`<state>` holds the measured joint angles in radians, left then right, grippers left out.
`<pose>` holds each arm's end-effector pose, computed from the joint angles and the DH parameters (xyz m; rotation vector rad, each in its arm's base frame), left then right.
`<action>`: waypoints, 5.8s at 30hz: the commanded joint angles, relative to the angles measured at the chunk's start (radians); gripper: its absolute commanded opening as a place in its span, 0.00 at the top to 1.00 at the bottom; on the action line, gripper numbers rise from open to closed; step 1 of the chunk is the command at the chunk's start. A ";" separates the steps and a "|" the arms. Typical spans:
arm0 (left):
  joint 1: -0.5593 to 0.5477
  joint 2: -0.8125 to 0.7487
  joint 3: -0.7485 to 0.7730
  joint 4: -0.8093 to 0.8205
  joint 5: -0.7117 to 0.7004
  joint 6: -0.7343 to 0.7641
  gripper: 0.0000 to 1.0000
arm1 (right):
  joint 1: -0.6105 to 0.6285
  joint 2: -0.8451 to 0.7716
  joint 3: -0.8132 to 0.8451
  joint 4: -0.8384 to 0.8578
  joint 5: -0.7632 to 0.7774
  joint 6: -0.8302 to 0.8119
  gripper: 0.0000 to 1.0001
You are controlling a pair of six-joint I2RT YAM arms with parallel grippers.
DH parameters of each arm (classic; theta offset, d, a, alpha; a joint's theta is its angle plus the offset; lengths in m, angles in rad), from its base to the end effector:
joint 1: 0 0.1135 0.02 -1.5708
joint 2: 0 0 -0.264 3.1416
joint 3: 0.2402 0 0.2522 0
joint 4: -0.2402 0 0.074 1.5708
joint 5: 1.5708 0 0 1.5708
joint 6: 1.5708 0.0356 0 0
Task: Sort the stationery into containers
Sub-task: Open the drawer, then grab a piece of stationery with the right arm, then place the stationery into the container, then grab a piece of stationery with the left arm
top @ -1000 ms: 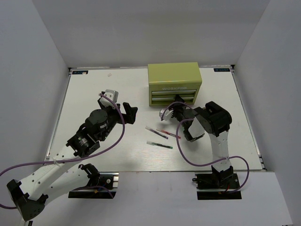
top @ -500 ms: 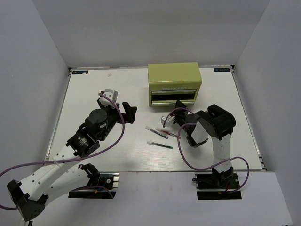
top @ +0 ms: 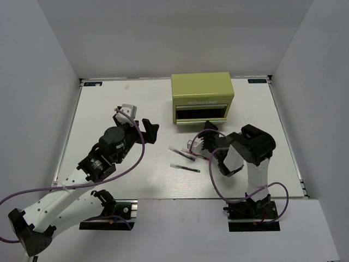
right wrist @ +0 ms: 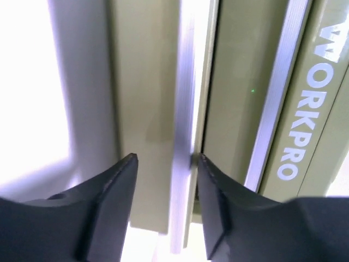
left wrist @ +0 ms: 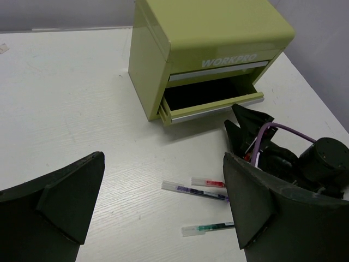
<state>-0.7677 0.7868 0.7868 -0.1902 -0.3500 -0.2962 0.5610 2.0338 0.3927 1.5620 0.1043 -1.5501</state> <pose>0.1409 -0.1190 0.3401 0.1607 1.7654 -0.4675 0.2472 0.1509 0.0925 -1.4522 0.9174 -0.8312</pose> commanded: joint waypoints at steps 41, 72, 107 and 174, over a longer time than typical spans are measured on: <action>0.005 -0.029 -0.047 -0.037 0.069 0.045 0.40 | 0.132 -0.647 0.623 -2.077 -0.390 1.102 0.37; 0.005 -0.132 -0.133 0.086 0.670 0.250 0.00 | 0.250 -0.350 0.515 -1.913 -0.230 1.142 0.42; 0.005 0.109 -0.140 0.092 0.709 0.209 0.00 | 0.217 -0.578 0.609 -1.679 0.169 0.621 1.00; -0.013 0.502 0.055 -0.222 0.266 -0.360 0.00 | 0.005 -0.978 0.473 -1.717 -0.218 1.332 0.87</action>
<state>-0.7746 1.2873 0.8078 -0.3397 -0.0025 -0.5163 0.5816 1.1316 0.8875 -0.2268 -0.1280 -0.3023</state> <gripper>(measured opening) 0.991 0.201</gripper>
